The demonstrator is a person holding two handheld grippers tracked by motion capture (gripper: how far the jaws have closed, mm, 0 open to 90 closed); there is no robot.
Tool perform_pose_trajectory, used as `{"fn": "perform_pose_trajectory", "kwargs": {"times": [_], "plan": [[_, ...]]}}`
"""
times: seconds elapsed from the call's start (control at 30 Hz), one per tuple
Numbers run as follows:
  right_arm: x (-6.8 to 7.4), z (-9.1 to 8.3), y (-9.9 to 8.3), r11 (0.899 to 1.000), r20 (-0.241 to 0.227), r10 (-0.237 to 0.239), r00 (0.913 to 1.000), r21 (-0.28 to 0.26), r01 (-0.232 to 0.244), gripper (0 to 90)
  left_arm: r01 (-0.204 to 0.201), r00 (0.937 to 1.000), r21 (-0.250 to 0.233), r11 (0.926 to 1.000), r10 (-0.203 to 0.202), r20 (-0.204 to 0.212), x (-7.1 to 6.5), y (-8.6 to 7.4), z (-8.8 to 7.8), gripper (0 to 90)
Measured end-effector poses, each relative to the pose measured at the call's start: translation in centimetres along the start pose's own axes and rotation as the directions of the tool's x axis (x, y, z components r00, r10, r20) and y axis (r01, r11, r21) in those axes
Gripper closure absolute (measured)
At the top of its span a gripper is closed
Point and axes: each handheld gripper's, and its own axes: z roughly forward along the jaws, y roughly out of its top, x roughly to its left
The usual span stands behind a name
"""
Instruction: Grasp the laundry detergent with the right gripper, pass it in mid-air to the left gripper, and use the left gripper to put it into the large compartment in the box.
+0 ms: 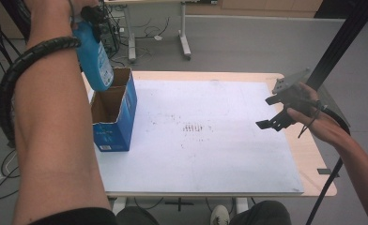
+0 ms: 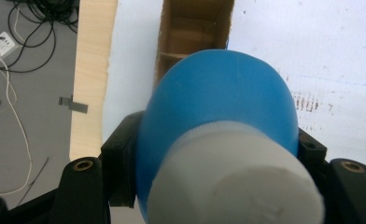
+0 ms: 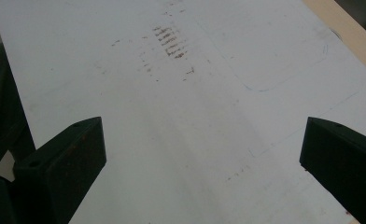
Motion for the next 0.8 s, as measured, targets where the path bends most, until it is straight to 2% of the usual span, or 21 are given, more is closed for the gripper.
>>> {"fn": "perform_pose_trajectory", "kwargs": {"times": [0.33,0.63,0.8], "plan": [[0.2,0.0,-0.3,1.0,0.001,0.002,1.0,0.004,-0.002,0.3,-0.001,1.0,0.005,1.0,0.001,-0.002,0.2,-0.1,1.6,36.0],[0.1,-0.2,-0.7,1.0,0.004,0.009,0.9999,0.009,-0.009,0.3,-0.009,0.9999,0.036,0.9993,0.009,-0.01,0.7,-0.2,4.4,36.0],[0.2,-0.1,-0.6,1.0,0.006,0.006,1.0,0.01,-0.006,0.3,0.0,1.0,0.047,0.9989,0.001,-0.007,1.1,-0.4,5.9,36.0]]}}
